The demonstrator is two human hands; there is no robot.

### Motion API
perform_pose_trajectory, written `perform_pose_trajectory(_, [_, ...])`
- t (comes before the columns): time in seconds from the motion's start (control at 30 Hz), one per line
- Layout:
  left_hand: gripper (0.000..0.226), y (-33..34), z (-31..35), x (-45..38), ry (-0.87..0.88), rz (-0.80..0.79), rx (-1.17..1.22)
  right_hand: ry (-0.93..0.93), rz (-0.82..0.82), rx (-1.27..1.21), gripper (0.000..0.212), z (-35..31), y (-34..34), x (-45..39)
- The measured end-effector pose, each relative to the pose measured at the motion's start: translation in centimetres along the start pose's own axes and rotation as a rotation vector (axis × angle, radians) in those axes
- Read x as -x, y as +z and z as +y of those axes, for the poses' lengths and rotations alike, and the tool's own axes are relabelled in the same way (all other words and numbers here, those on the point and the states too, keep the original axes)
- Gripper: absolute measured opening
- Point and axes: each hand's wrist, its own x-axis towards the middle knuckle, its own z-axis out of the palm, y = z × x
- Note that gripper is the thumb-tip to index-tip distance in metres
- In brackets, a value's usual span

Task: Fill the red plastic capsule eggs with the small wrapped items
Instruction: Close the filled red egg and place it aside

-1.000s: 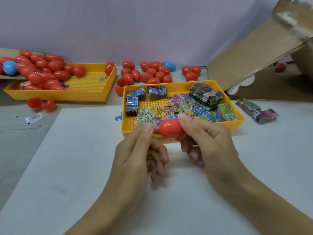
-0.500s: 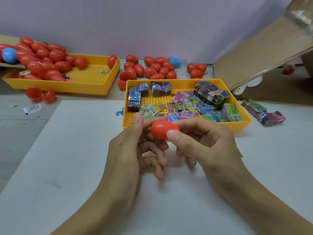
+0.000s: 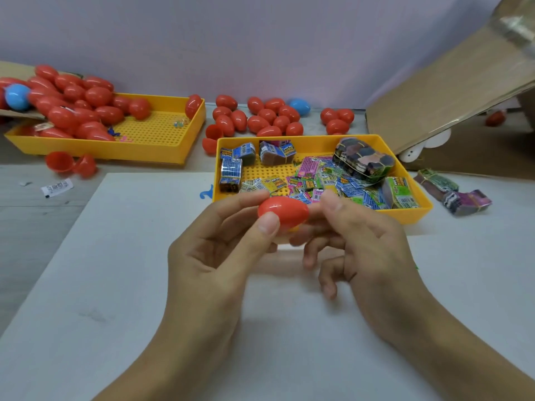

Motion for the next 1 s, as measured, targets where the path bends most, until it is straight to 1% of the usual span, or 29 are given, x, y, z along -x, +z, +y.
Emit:
perform_pose_trajectory(0.03, [0.026, 0.0, 0.0, 0.1, 0.017, -0.022, -0.018, 0.017, 0.004, 0.007, 0.046, 0.0, 0.0, -0.1])
perform_pose_trajectory(0.1, [0.03, 0.1, 0.0, 0.2, 0.027, -0.096, -0.047, 0.001, 0.001, 0.043, 0.046, 0.1, 0.1, 0.0])
perform_pose_trajectory(0.2, [0.039, -0.1, 0.0, 0.2, -0.018, -0.146, -0.008, -0.05, -0.005, 0.034, 0.03, 0.2, 0.0, 0.3])
perform_pose_trajectory(0.27, [0.039, -0.1, 0.0, 0.3, -0.053, -0.114, -0.013, -0.105, -0.017, 0.037, 0.016, 0.0, 0.0, 0.4])
perform_pose_trajectory(0.3, [0.037, 0.0, 0.1, 0.4, -0.061, -0.089, -0.052, -0.132, -0.022, 0.064, 0.016, 0.0, 0.0, 0.5])
perform_pose_trajectory(0.4, [0.038, 0.2, 0.6, 0.7, -0.08, -0.039, -0.162, -0.166, -0.025, 0.164, 0.03, 0.0, 0.1, 0.8])
perform_pose_trajectory(0.53, [0.045, 0.1, 0.9, 0.3, -0.151, 0.043, -0.134, -0.219, -0.051, 0.247, 0.037, 0.3, 0.2, 0.8])
perform_pose_trajectory(0.57, [0.043, 0.1, 1.0, 0.2, -0.166, 0.051, -0.12, -0.223, -0.053, 0.249, 0.037, 0.4, 0.2, 0.7])
perform_pose_trajectory(0.63, [0.032, 0.2, 0.9, 0.1, -0.171, 0.062, -0.108, -0.211, -0.062, 0.214, 0.038, 0.4, 0.0, 0.6])
perform_pose_trajectory(0.7, [0.021, 0.2, 0.6, 0.1, -0.131, 0.079, -0.096, -0.182, -0.069, 0.154, 0.04, 0.3, 0.0, 0.6])
perform_pose_trajectory(0.77, [0.018, 0.1, 0.4, 0.1, -0.081, 0.075, -0.065, -0.146, -0.055, 0.1, 0.041, 0.3, 0.0, 0.5])
perform_pose_trajectory(0.87, [0.023, 0.0, 0.2, 0.1, -0.045, 0.054, -0.055, -0.092, 0.024, 0.077, 0.021, -0.1, -0.2, 0.4])
perform_pose_trajectory(0.9, [0.027, 0.0, 0.1, 0.1, -0.046, 0.046, -0.066, -0.076, 0.042, 0.098, 0.024, -0.1, -0.2, 0.3])
perform_pose_trajectory(0.97, [0.028, -0.1, 0.0, 0.1, -0.039, 0.014, -0.089, -0.054, 0.045, 0.113, 0.036, -0.1, -0.1, 0.2])
perform_pose_trajectory(1.0, [0.029, -0.1, 0.0, 0.2, -0.028, -0.012, -0.105, -0.047, 0.048, 0.103, 0.037, -0.2, 0.0, 0.2])
